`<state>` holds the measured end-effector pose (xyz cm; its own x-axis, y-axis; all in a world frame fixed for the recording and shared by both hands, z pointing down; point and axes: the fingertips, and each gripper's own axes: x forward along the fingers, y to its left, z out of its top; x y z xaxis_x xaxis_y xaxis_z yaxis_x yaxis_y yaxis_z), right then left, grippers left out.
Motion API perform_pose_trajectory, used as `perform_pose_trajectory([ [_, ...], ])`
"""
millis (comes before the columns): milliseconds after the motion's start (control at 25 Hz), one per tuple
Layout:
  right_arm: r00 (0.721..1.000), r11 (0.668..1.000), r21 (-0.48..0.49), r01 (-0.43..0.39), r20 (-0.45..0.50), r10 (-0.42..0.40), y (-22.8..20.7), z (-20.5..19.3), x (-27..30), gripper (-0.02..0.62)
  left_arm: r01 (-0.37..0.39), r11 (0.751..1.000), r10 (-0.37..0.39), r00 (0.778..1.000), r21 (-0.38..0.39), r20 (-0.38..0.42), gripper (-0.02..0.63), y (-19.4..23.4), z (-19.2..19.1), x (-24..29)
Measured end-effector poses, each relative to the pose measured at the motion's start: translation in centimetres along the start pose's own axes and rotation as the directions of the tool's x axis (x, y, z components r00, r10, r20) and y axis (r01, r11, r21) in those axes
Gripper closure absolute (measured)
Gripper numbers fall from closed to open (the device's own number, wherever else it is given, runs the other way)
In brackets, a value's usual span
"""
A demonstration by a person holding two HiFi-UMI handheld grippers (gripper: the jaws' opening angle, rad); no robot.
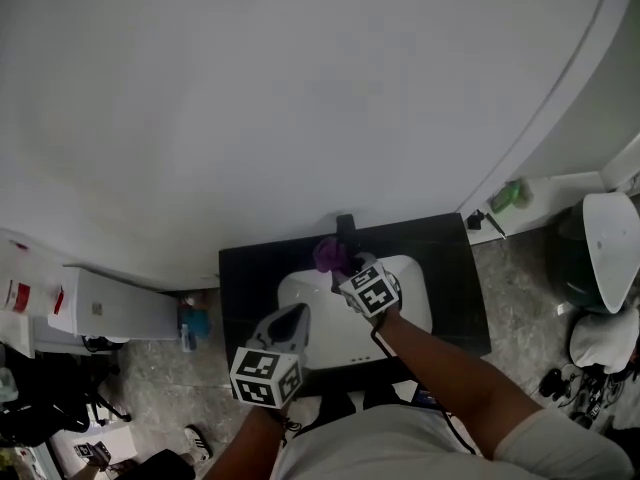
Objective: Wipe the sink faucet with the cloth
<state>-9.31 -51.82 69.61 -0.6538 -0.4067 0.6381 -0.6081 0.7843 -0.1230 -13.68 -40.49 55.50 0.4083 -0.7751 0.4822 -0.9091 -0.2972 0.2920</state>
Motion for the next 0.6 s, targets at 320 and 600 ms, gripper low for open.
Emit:
perform_pose_trajectory([
  [320,0.992,0.993,0.061,-0.101,-0.069,0.105,4.9,-5.6,-2.0,0.508,0.014,1.000,-0.014,1.000,-0.015,-0.007,0.598,-0.4,-0.9,0.1],
  [600,0.999,0.997,0.067,-0.045,0.014,0.044,0.4,-0.5,-1.9,0.506,0.014,1.000,-0.014,1.000,-0.008,0.014,0.598,-0.6,0.4,0.1],
])
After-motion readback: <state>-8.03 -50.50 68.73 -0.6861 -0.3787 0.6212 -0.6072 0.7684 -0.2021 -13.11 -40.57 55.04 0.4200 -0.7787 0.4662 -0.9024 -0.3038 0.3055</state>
